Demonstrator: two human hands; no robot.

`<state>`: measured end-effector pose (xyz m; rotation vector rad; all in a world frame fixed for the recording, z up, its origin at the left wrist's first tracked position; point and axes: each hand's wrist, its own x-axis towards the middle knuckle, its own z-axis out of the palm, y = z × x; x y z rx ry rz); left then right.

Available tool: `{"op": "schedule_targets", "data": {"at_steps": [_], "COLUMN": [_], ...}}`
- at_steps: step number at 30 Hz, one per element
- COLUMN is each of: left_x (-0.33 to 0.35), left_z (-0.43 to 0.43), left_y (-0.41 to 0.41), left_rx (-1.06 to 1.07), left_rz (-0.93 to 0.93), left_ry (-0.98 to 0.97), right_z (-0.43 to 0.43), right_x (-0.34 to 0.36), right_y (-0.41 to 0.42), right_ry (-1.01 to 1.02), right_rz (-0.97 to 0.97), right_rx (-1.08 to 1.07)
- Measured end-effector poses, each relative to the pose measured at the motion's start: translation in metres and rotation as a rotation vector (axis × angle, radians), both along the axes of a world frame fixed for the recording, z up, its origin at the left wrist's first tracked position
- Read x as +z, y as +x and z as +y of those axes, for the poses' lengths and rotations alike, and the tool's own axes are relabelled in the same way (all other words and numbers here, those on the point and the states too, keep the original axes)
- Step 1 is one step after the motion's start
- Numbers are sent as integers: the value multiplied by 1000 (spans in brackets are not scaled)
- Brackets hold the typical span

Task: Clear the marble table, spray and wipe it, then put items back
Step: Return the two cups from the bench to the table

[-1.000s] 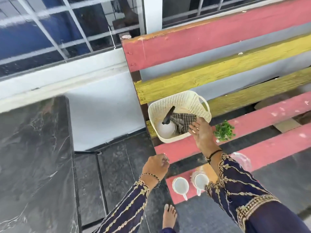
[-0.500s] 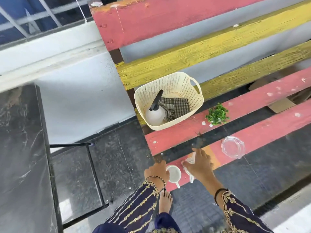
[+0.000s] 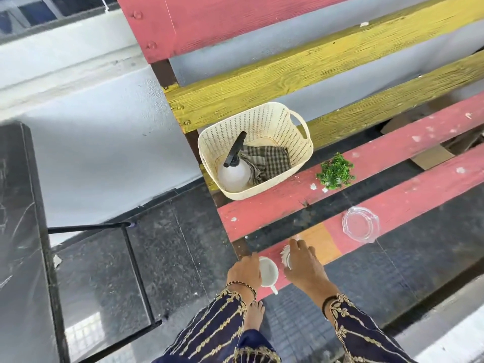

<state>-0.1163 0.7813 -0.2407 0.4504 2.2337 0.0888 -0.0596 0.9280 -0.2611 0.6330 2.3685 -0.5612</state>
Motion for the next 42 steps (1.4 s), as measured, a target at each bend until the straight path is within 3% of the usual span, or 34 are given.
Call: {"op": "schedule_targets", "data": {"at_steps": [7,15,26,31,42], "left_x": [44,131,258,278,271], "left_z": [-31,-131,-398,-546,-821], "left_y": [-2,-14,0,27,77], "left_rx": [69,246,380,495,593], "left_rz": [64,237,525,558,505], "left_ry": [92,227,270,248,-126], "right_z": [-25,-115,-360,-495,-724], "right_x": [36,126,262,280,274], "right_y": [1,-18,-22,-7,4], "right_ry": [30,65,63,-22,-132], "right_rz": [129,326,534,491,396], "right_rx": [10,113,346,472,724]}}
